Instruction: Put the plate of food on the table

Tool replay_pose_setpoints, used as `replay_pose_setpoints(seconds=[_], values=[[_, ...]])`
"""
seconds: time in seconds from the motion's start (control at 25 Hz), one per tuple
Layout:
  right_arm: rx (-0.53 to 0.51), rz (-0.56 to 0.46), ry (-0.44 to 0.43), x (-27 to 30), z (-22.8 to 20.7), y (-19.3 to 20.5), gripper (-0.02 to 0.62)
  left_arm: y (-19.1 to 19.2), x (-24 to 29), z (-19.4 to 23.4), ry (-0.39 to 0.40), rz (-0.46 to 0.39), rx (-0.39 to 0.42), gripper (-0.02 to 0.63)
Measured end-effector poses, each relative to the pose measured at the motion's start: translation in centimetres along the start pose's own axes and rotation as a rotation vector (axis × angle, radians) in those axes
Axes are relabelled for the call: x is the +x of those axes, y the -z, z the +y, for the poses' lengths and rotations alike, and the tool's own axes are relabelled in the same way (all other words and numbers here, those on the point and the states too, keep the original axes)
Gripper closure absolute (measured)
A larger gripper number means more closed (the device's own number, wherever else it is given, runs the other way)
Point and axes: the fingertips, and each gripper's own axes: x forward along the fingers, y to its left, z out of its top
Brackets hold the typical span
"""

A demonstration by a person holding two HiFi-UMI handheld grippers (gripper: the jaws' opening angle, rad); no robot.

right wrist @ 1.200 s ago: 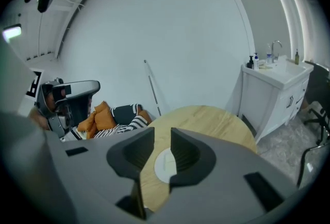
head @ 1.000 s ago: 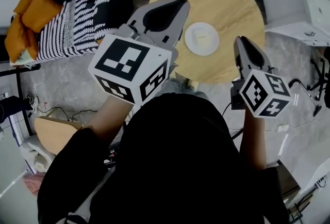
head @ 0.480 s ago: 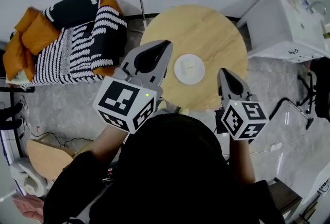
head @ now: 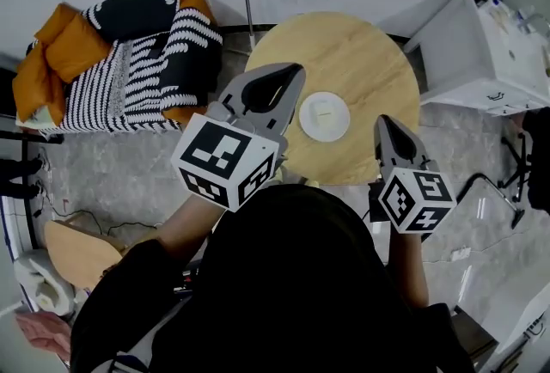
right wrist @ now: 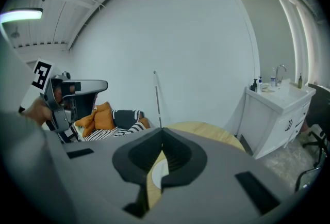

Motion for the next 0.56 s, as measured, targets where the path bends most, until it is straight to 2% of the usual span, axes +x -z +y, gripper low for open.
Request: replay_pose_setpoints(seconds=[0.56], values=[[-0.012,0.016,-0.006,0.88,0.01,0.16,0.586,0.10,0.29,0.64,0.002,0.000,-0.009,0.601]])
